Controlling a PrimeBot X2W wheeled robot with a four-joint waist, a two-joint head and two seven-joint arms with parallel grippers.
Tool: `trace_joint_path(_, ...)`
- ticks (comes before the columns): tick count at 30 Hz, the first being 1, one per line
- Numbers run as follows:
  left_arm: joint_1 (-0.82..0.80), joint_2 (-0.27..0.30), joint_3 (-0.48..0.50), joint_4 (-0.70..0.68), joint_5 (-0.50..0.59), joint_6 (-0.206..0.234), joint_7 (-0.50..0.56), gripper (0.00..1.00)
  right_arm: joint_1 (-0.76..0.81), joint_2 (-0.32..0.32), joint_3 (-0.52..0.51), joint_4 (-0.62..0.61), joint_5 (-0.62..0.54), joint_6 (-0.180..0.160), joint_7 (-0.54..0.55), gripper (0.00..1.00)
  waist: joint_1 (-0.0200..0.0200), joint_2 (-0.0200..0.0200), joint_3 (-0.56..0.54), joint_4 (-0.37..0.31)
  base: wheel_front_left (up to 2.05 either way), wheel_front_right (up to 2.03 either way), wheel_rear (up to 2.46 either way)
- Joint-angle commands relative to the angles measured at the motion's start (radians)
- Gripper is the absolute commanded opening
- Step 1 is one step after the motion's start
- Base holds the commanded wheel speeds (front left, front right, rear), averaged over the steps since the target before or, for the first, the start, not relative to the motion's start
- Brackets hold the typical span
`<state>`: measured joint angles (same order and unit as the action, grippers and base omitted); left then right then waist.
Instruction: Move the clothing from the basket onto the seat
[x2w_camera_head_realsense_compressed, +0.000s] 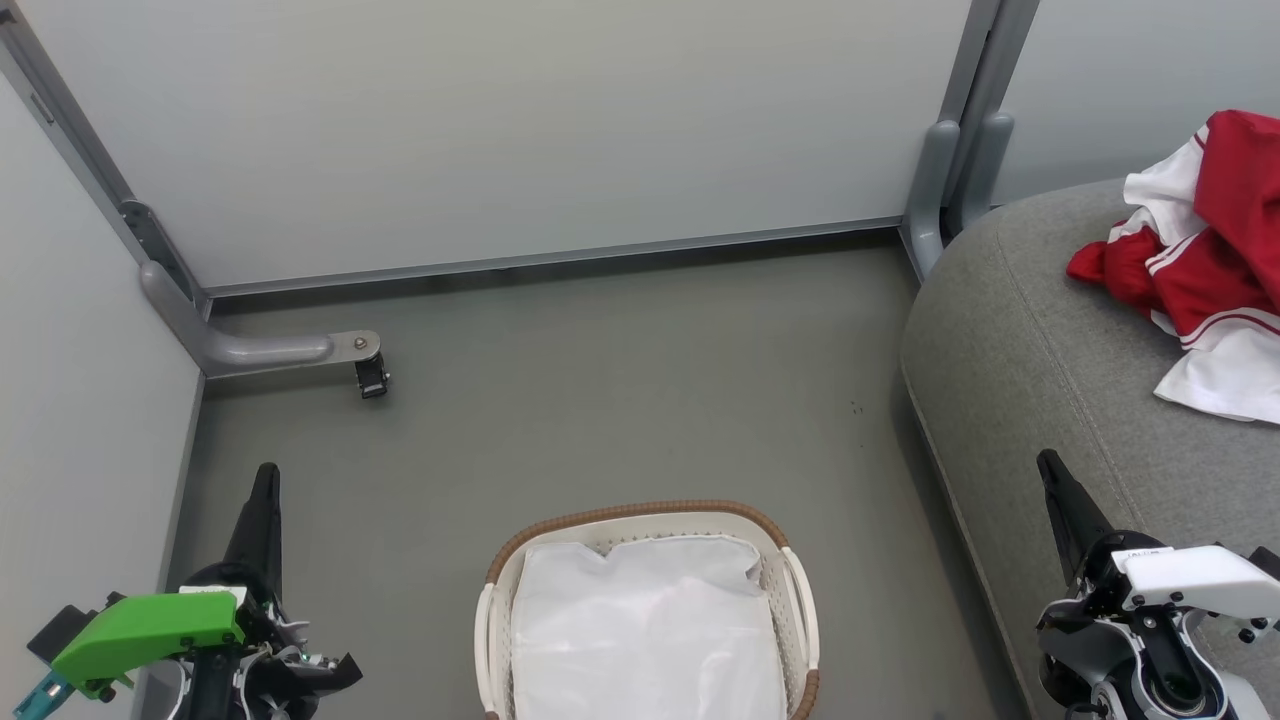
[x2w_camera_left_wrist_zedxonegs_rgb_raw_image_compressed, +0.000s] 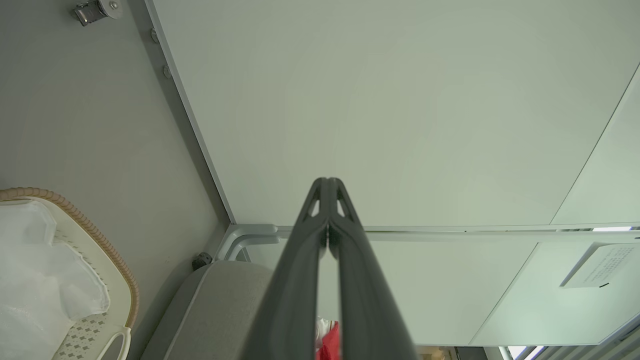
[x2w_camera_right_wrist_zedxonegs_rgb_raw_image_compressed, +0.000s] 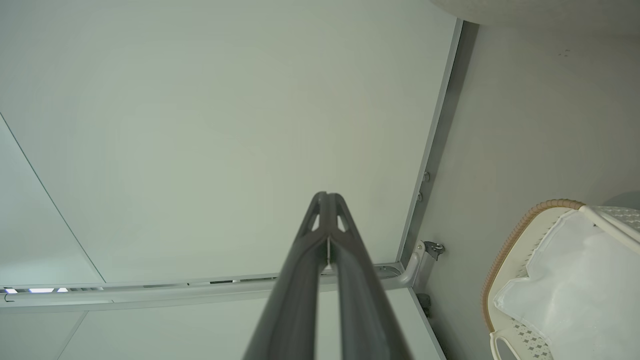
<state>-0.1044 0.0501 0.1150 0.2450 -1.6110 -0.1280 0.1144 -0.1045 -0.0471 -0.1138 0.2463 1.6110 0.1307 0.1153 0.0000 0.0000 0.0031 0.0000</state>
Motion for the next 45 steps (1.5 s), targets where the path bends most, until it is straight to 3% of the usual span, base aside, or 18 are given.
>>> trace_joint_path(1, -0.010, 0.000, 0.002, -0.001, -0.003, -0.006, 0.003, 0.00, -0.008, -0.006, -0.002, -0.004, 0.004, 0.000, 0.001, 0.00, 0.0000, 0.0000, 0.000, 0.000, 0.00, 0.00, 0.00)
trace_joint_path(45, -0.010, 0.000, 0.002, -0.001, -0.003, -0.006, 0.003, 0.00, -0.008, -0.006, -0.002, -0.004, 0.004, 0.000, 0.001, 0.00, 0.0000, 0.0000, 0.000, 0.000, 0.00, 0.00, 0.00)
